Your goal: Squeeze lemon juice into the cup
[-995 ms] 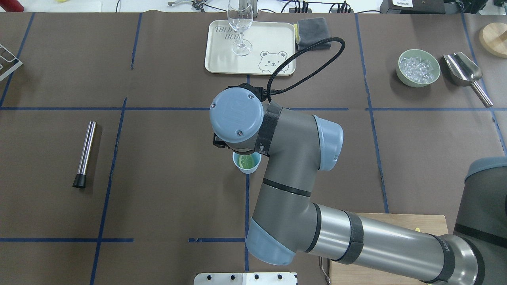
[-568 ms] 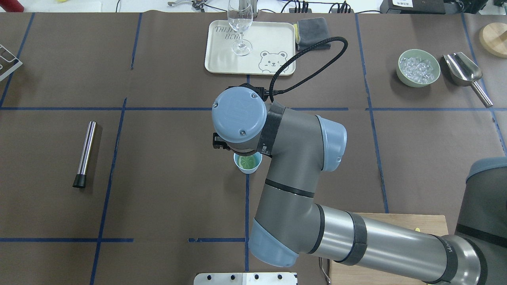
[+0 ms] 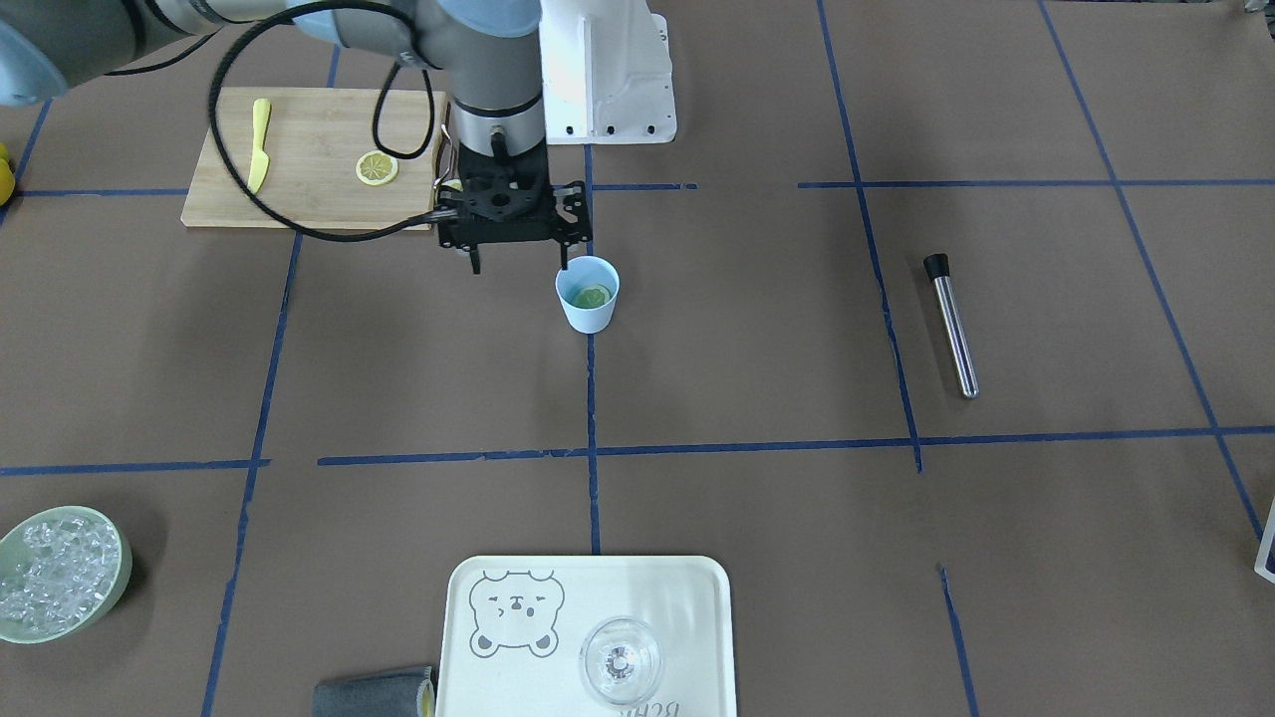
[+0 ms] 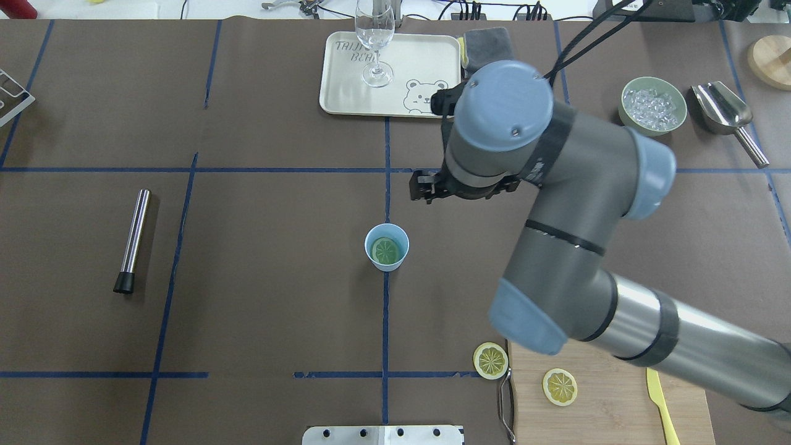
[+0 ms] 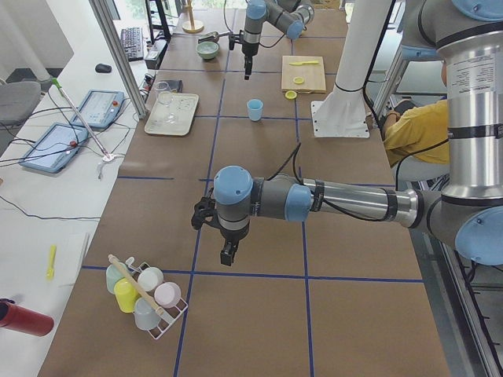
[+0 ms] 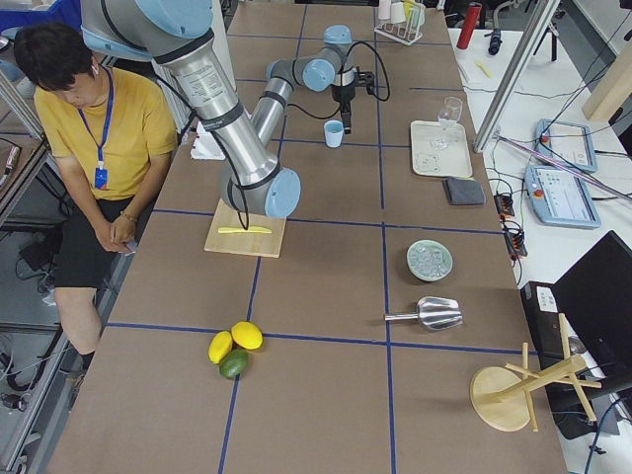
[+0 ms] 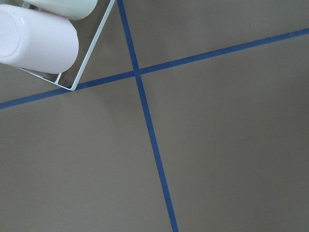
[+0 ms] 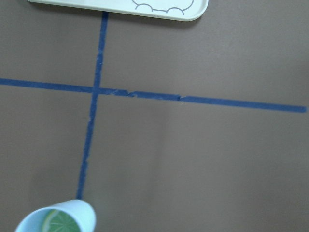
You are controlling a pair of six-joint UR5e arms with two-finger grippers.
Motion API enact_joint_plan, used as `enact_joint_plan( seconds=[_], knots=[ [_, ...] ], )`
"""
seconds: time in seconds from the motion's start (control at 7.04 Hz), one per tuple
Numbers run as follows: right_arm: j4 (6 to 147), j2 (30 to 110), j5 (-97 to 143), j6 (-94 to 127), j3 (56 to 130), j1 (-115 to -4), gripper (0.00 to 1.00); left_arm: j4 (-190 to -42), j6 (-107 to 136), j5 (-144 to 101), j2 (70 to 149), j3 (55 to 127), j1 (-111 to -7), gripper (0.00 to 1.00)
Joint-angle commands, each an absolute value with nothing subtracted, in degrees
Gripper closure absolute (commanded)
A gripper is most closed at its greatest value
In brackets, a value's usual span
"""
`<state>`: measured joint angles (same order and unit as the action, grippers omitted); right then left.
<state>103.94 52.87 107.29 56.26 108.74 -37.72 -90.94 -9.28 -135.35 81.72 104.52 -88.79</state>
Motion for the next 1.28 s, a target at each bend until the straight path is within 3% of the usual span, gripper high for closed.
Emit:
enact_joint_plan(
  seconds=[0.0, 0.28, 0.71, 1.14],
  knots=[
    [103.97, 60.35, 118.96, 35.79, 110.83, -52.05, 0.00, -94.21, -8.88, -135.52, 82.17, 105.02, -88.68, 0.00],
    [104.15, 69.65, 121.80, 21.06, 110.83, -63.05, 0.00, -94.39, -9.40, -135.61, 83.06, 104.68, -88.68, 0.00],
    [103.27, 88.63, 121.81, 16.97, 112.59, -74.30, 0.00, -94.75, -9.93, -135.53, 82.27, 104.59, -89.03, 0.00],
    [103.45, 97.53, 125.51, -6.35, 111.54, -87.69, 0.00, -94.13, -8.97, -134.91, 84.98, 105.91, -85.46, 0.00]
  ],
)
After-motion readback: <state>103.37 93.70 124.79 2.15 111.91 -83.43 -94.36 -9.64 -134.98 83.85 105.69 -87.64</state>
